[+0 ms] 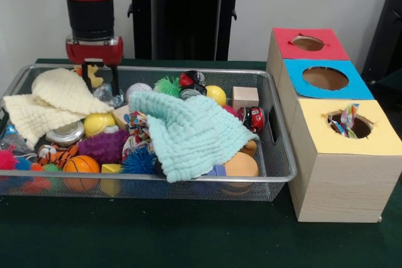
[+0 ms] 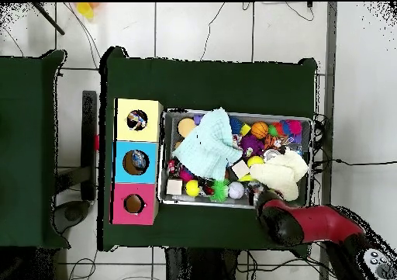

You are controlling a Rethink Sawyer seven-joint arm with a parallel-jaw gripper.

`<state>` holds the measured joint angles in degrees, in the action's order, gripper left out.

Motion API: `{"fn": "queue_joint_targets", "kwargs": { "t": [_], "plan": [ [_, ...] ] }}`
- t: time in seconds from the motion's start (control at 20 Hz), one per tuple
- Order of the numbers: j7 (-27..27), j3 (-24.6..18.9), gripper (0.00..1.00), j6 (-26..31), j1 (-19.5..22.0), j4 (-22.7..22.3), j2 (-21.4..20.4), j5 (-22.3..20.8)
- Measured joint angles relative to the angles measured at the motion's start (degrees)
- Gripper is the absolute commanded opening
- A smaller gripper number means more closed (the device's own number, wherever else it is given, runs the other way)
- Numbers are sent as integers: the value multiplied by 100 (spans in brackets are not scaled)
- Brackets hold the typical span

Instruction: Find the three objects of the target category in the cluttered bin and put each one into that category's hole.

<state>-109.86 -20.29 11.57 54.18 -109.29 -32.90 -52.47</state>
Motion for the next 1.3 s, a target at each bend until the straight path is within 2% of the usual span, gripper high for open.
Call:
{"fn": "queue_joint_targets", "kwargs": {
  "t": [0.45,0.8,0.85,1.3],
  "plan": [
    [0,498,100,-777,-678,288,586,-116],
    [0,558,100,-872,-673,416,737,-113],
    [0,560,0,-875,-673,424,747,-113],
    [0,660,0,-1043,-771,488,757,-114]
  ]
}}
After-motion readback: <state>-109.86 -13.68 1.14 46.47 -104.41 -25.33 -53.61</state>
